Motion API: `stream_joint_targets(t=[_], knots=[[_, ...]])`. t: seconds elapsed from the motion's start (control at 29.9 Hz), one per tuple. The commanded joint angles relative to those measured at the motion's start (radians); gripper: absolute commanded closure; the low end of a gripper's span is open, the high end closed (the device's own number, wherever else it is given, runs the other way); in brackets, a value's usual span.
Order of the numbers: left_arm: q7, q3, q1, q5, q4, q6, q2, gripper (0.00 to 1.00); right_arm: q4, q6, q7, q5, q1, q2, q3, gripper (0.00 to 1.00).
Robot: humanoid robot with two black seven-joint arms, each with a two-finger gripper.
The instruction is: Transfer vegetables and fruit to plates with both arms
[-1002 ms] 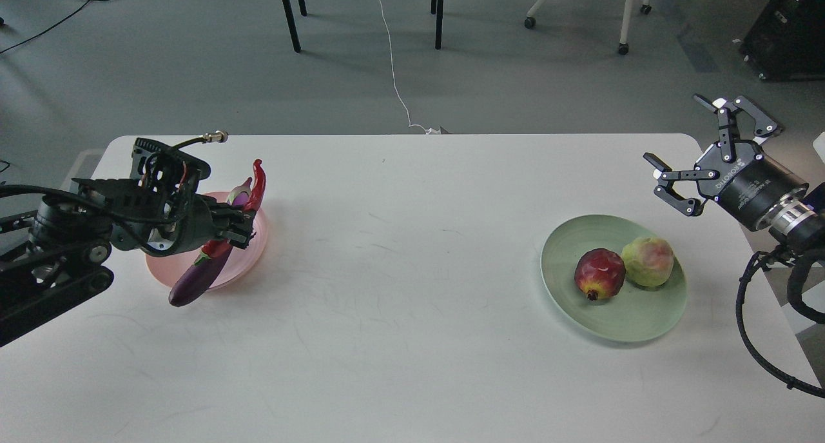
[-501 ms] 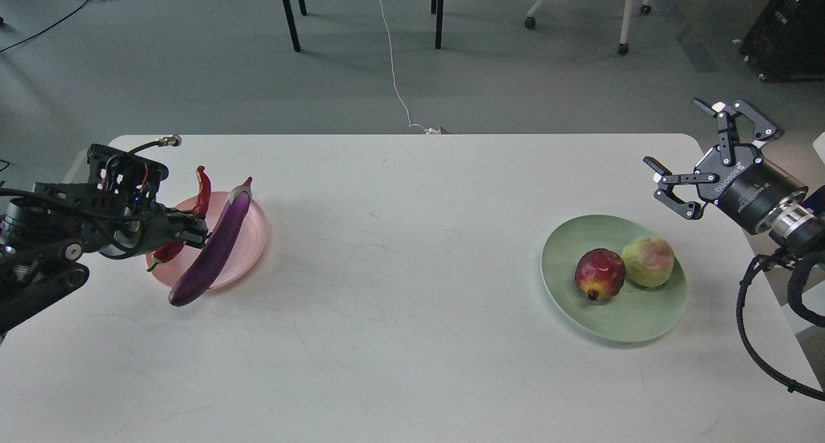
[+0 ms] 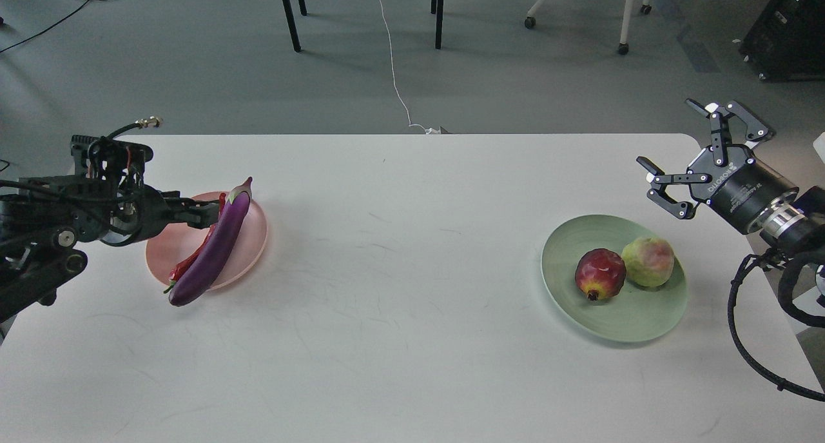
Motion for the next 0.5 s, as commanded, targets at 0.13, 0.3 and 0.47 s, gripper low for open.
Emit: stream_joint_targets(t=[0.13,0.3,0.47], knots=[[-0.037,-0.145,0.001,-0.724,0.026,0.298,-0.126,0.02,-0.136,0.000,0.000,0.000,0.009,0.045,0.148,0.01],[-0.219,-0.281,-0.006,-0.909,0.124,0.295,-0.235,0.02,-0.218,0.000,-0.002,0.002,0.049,0.127,0.247,0.01],[-0.239,-0.414,0.005,-1.051,0.210,0.269,-0.336,0.02,-0.267,0.000,-0.009,0.014,0.081,0.193,0.296,0.01]])
